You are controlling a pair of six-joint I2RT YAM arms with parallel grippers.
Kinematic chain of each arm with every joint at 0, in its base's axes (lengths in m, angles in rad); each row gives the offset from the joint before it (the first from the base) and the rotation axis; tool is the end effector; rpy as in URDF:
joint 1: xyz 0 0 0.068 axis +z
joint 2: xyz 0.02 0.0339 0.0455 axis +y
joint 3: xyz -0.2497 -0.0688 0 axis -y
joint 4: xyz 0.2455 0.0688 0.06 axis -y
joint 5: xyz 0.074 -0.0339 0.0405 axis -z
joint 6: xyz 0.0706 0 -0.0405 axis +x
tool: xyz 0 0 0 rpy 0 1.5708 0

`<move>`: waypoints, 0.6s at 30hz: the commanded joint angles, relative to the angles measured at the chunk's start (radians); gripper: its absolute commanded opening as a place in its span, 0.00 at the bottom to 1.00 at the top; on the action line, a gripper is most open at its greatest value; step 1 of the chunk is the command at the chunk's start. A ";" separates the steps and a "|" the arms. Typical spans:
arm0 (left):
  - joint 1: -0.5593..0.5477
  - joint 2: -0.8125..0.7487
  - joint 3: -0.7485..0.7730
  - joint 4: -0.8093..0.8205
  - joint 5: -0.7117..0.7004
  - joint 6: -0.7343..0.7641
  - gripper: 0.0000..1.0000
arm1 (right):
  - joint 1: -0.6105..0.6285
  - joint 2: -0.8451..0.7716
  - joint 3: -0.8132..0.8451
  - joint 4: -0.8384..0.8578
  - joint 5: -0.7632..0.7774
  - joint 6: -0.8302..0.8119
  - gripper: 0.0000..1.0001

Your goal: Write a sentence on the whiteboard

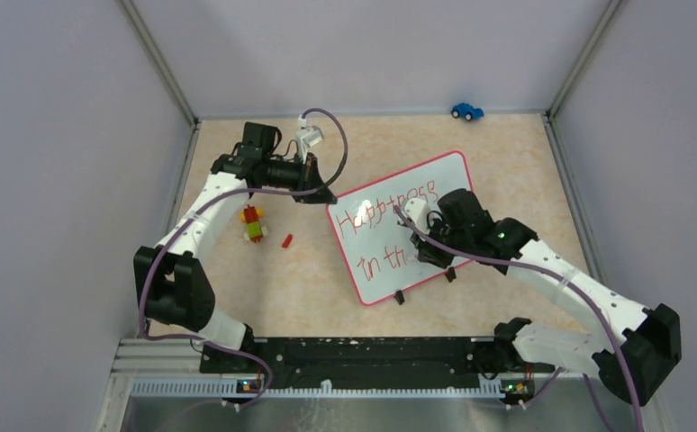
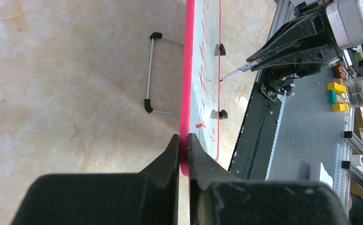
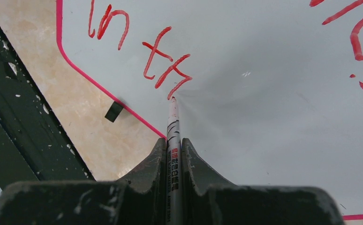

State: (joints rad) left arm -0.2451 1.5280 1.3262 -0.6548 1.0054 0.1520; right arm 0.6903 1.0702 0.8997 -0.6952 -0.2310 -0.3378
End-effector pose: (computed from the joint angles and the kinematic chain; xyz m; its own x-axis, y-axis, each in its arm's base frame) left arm 0.3106 -0.1391 0.2881 -0.6237 0.2396 -0.7441 0.7699 0.3533 -0.5315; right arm 0.1784 0.1683 0.2413 -0.3107 -0.6750 -0.6693 -0.8874 0.4583 -0.0503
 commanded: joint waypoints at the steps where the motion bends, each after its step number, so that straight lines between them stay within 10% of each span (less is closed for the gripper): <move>1: -0.038 0.033 -0.021 -0.066 -0.038 0.032 0.00 | -0.008 0.009 0.045 0.048 0.034 0.011 0.00; 18: -0.038 0.047 -0.017 -0.068 -0.036 0.031 0.00 | -0.084 0.020 0.072 0.027 0.088 -0.047 0.00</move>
State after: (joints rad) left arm -0.2451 1.5311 1.3266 -0.6548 1.0050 0.1520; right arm 0.6346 1.0950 0.9119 -0.7006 -0.1997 -0.3511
